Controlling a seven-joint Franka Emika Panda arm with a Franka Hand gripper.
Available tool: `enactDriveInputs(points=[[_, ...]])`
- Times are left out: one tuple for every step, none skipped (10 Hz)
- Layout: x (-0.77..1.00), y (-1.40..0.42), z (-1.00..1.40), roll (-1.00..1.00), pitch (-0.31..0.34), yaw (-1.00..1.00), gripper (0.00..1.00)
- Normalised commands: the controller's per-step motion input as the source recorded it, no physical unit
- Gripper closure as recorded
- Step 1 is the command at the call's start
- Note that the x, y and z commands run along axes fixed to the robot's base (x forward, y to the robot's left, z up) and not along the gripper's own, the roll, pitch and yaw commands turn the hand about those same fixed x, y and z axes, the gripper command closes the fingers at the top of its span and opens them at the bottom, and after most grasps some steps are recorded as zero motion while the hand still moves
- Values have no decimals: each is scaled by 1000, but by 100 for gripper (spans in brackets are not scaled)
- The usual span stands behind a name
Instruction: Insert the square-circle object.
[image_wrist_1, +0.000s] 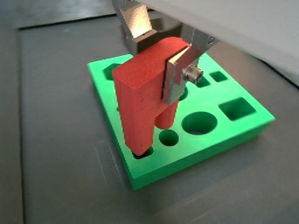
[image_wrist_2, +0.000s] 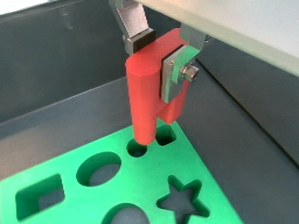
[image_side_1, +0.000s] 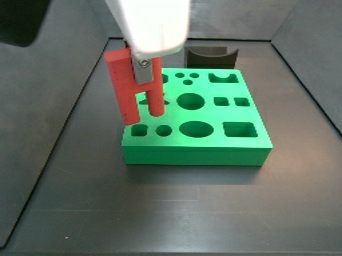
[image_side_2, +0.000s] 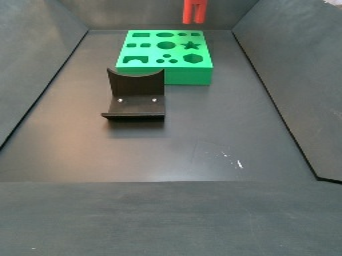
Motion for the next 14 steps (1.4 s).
enactDriveInputs(points=[[169, -120, -206, 47, 66, -769, 100], [251, -131, -386, 0, 87, -709, 100], [291, -126, -477, 0, 69, -706, 100], [386, -37, -334, 0, 81, -566, 100], [169, -40, -43, 0, 51, -80, 100], [103, 0, -20, 0, 36, -71, 100], [3, 6, -237, 73, 21, -89, 100], [0, 154, -211, 187, 69, -54, 100], [0, 46, -129, 70, 73, -477, 100], [0, 0, -80, -4, 19, -357, 100], [0, 0, -86, 0, 24, -134, 100], [0, 189, -54, 0, 10, 0, 100], [0, 209, 0, 0, 1, 57, 100], [0, 120, 0, -21, 0, 86, 100]])
